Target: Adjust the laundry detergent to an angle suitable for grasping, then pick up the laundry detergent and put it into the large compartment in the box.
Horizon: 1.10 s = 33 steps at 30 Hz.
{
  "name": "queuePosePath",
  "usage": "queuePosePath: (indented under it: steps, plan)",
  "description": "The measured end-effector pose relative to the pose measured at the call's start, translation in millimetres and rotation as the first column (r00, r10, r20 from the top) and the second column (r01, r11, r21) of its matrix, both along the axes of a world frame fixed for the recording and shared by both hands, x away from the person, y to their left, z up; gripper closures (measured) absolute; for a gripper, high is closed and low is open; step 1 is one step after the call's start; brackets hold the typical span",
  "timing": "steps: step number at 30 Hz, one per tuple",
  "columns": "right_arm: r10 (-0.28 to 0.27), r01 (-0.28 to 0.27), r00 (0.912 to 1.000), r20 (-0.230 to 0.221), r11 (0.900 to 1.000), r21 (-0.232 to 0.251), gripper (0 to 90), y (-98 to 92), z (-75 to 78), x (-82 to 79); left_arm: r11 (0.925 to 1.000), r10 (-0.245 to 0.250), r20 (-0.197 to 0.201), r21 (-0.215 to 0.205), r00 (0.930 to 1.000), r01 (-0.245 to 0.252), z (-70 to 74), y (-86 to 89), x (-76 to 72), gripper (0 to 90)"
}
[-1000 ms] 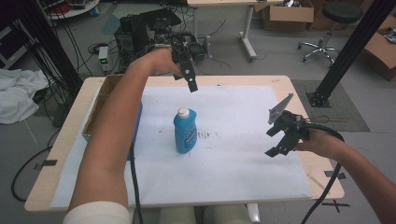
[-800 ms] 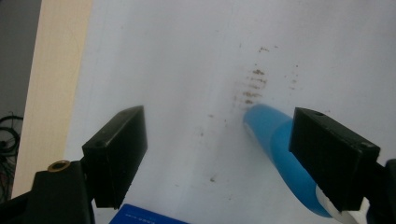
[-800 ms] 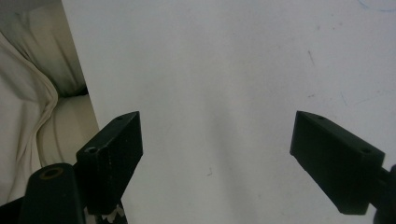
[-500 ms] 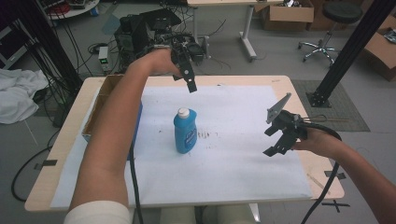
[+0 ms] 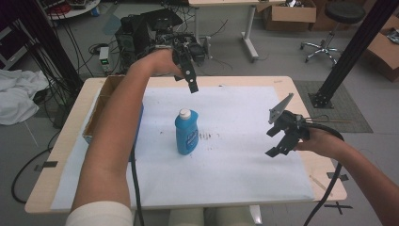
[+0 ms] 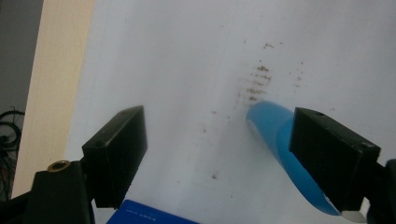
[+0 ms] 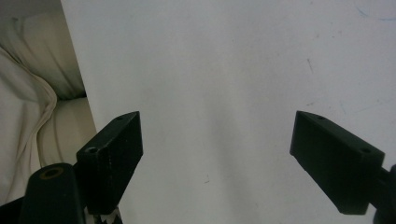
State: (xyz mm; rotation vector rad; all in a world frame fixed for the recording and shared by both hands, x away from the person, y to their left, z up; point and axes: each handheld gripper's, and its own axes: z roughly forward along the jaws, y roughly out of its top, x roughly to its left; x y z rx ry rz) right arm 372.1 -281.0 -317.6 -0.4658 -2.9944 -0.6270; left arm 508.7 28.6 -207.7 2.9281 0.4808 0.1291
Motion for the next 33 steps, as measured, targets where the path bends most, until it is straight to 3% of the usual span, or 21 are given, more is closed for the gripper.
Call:
queuePosePath:
  steps: [8,16,21,29,33]
  plan:
    - [-0.002,0.002,1.0000,0.002,1.000,0.006,17.0,-1.7,-0.6,0.5,0.9999,0.014,0.011,0.004,0.9998,-0.014,2.5,0.9,-2.0,20.0]
    - [-0.001,0.001,1.0000,0.007,1.000,0.006,17.0,-1.8,0.1,-2.4,0.9971,0.076,0.016,0.000,0.9970,-0.076,7.2,1.8,-8.6,19.3]
    - [-0.005,0.005,0.9999,0.010,1.000,0.006,17.0,-0.9,0.8,-4.1,0.9915,0.130,0.015,0.000,0.9914,-0.130,9.7,3.4,-15.6,19.3]
    - [0.009,-0.009,0.9998,0.020,1.000,0.010,16.9,1.6,2.1,-6.2,0.9762,0.216,-0.010,-0.013,0.9762,-0.217,12.3,6.2,-23.7,19.6]
    - [0.009,-0.010,0.9998,0.019,1.000,0.007,16.9,1.6,1.5,-7.4,0.9698,0.244,0.004,-0.004,0.9698,-0.244,13.9,4.8,-28.9,19.8]
